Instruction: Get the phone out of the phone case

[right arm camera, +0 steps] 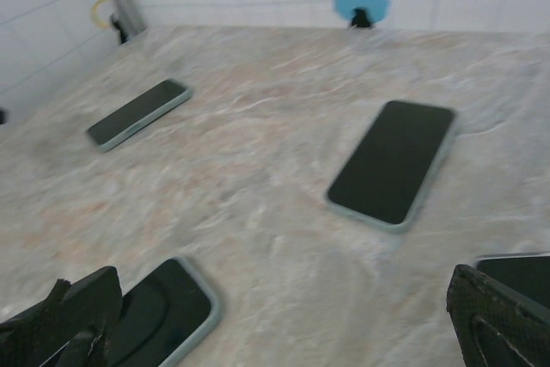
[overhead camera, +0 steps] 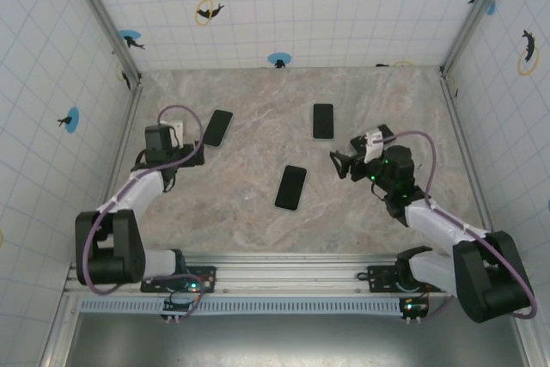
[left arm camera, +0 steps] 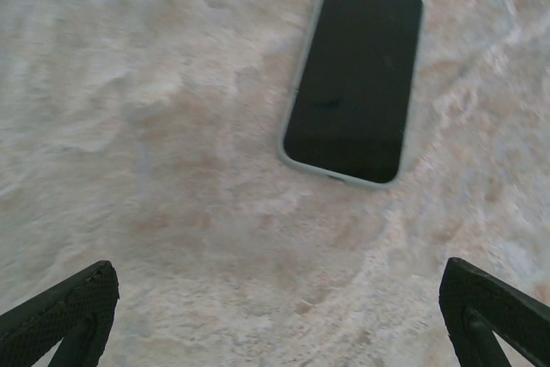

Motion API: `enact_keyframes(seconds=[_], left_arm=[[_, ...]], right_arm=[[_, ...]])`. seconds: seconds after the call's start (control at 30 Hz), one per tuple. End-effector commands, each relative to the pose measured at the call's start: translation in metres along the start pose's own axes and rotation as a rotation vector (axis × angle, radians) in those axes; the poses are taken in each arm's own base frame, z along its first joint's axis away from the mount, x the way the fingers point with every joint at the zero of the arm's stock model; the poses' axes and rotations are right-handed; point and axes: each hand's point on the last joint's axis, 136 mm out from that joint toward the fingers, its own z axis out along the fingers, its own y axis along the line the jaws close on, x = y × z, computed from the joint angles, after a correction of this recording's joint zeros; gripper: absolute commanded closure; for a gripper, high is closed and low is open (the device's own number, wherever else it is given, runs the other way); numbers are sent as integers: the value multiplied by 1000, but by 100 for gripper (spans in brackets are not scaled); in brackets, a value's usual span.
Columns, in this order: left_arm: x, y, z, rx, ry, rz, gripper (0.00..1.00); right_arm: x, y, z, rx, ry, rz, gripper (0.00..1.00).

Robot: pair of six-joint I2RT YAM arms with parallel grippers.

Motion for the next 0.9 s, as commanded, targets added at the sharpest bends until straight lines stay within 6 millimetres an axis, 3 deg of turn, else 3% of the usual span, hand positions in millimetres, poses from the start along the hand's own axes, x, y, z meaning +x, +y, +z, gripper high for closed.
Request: enact_keyframes(seconds=[0.0,0.13,0.2,0.23,0.33,0.6,0.87], left_arm=[[0,-19,12,137,101,110,2],[-18,-20,32,167,122,151,2],[-17,-18,41,170,133,164,2],[-32,-18,46,172,114,173,2],[-39,-20,61,202,135,183,2],[-46,-16,89,192,157,195,2],[-46,-26,110,195,185,235,2]], right_arm=[[-7,25,7,-92,41,25,1],[-6,42,15,-132,82,35,1],[-5,49,17,-143,90,24,1],[-6,52,18,-145,89,20,1],[-4,61,20,-164,101,11,1],[-3,74,24,-184,123,9,1],[0,82,24,-200,133,8,1]])
